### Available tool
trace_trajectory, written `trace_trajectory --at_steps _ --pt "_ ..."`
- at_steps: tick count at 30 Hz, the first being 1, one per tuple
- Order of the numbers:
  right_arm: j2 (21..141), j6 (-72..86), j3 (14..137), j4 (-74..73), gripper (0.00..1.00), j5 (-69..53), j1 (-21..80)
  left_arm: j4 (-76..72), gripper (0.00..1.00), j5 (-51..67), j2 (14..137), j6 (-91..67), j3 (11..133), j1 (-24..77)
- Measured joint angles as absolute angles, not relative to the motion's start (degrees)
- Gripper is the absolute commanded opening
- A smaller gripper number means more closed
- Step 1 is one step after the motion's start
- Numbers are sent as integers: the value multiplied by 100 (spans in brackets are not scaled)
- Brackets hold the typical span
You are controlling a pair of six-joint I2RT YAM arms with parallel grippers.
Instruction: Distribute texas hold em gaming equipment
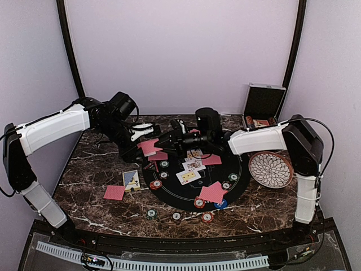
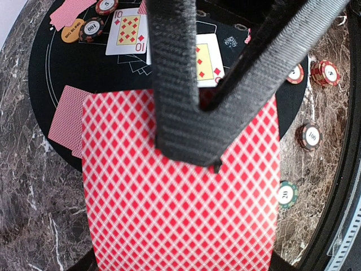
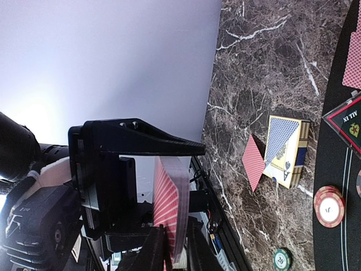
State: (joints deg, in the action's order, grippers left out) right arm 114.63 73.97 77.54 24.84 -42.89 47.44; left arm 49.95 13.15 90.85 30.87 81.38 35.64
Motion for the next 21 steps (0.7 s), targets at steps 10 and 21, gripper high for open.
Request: trace_trajectory --at_steps 10,21 --pt "11325 7579 7546 2657 0 -4403 4665 4984 0 1203 9122 3138 8138 3564" --pt "10991 7732 7072 2842 0 -4477 4410 4893 0 1111 9172 3190 8138 3564"
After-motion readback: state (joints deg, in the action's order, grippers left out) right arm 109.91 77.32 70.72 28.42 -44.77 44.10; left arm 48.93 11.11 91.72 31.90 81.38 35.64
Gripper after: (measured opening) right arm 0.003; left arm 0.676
